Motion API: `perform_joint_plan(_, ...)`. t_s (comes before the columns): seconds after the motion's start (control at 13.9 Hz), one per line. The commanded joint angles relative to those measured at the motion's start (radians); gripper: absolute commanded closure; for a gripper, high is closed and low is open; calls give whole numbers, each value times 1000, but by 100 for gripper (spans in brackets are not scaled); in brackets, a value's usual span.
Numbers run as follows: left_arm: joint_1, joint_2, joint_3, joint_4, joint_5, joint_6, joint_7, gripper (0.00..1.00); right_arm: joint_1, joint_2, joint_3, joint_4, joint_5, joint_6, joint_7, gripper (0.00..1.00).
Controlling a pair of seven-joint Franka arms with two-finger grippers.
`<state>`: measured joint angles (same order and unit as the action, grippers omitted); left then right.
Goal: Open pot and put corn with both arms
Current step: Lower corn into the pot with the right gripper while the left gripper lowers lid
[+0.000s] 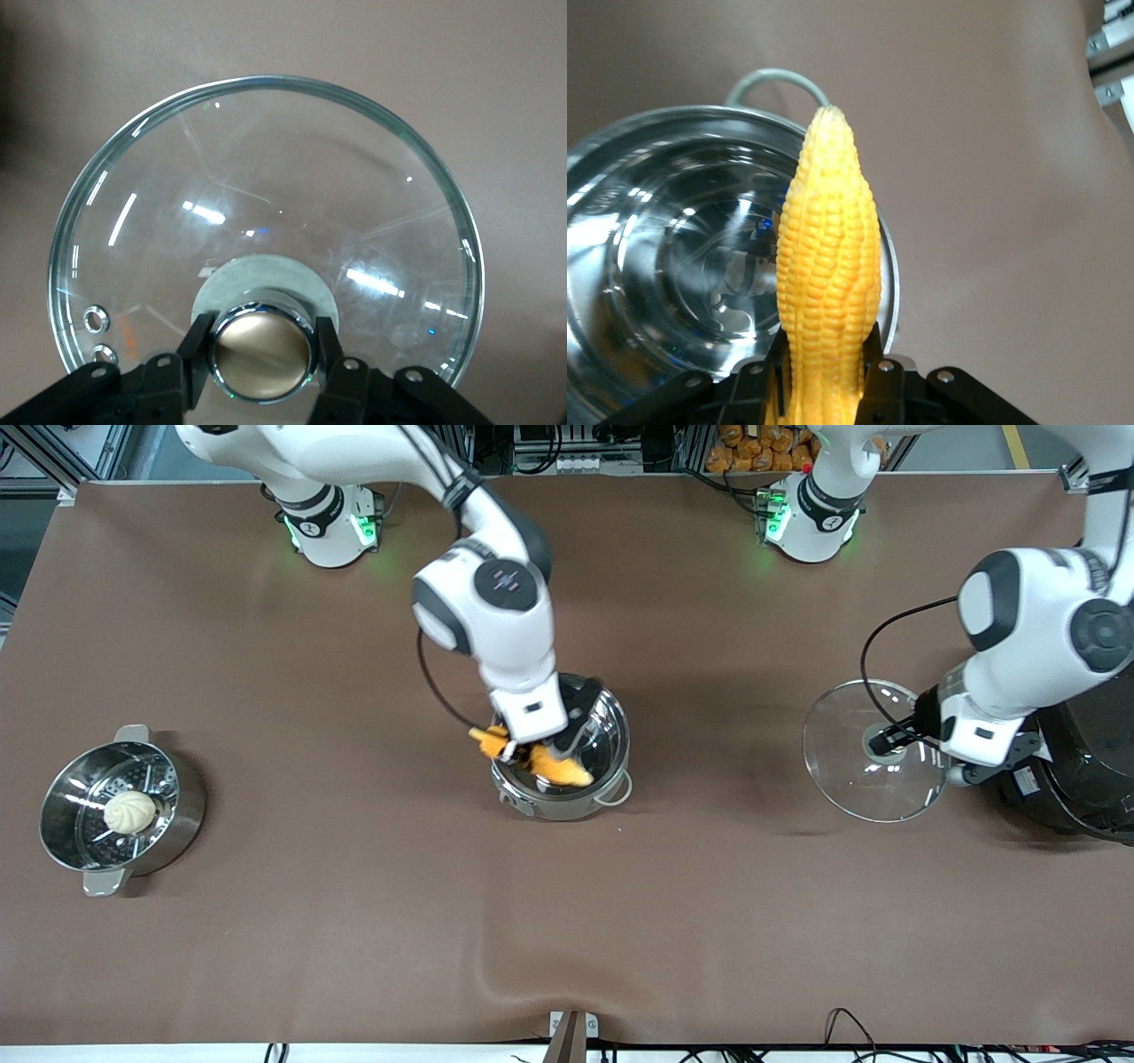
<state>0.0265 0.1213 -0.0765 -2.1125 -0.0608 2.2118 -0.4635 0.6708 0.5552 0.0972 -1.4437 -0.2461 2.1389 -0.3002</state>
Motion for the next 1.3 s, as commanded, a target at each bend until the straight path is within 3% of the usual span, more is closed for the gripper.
perform_joint_plan(0.0, 6, -14, -8, -75, 21, 106, 9, 100, 57, -5, -14, 11, -53, -20, 0, 100)
perform_joint_plan(0.36, 10, 78, -9, -107, 22, 228, 25, 100, 92, 25, -13, 2, -98, -23, 7, 100)
perform_joint_plan(0.43, 10, 101, -9, -110, 22, 244, 25, 100, 92, 25, -13, -3, -96, -27, 18, 77)
perform_joint_plan(0.5, 10, 121, -9, -109, 22, 264, 25, 100, 92, 25, -13, -4, -95, -43, 44, 10)
perform_joint_plan(0.58, 10, 135, -9, -112, 22, 285, 25, 100, 93, 23, -13, -3, -94, -63, 77, 0)
perform_joint_plan(0.86, 9, 178, -9, -112, 22, 308, 34, 100, 75, 3, -14, 0, -85, -135, 88, 0)
perform_joint_plan(1.22, 3, 201, -9, -107, 22, 313, 34, 100, -107, -64, -13, -1, -10, -232, 87, 0)
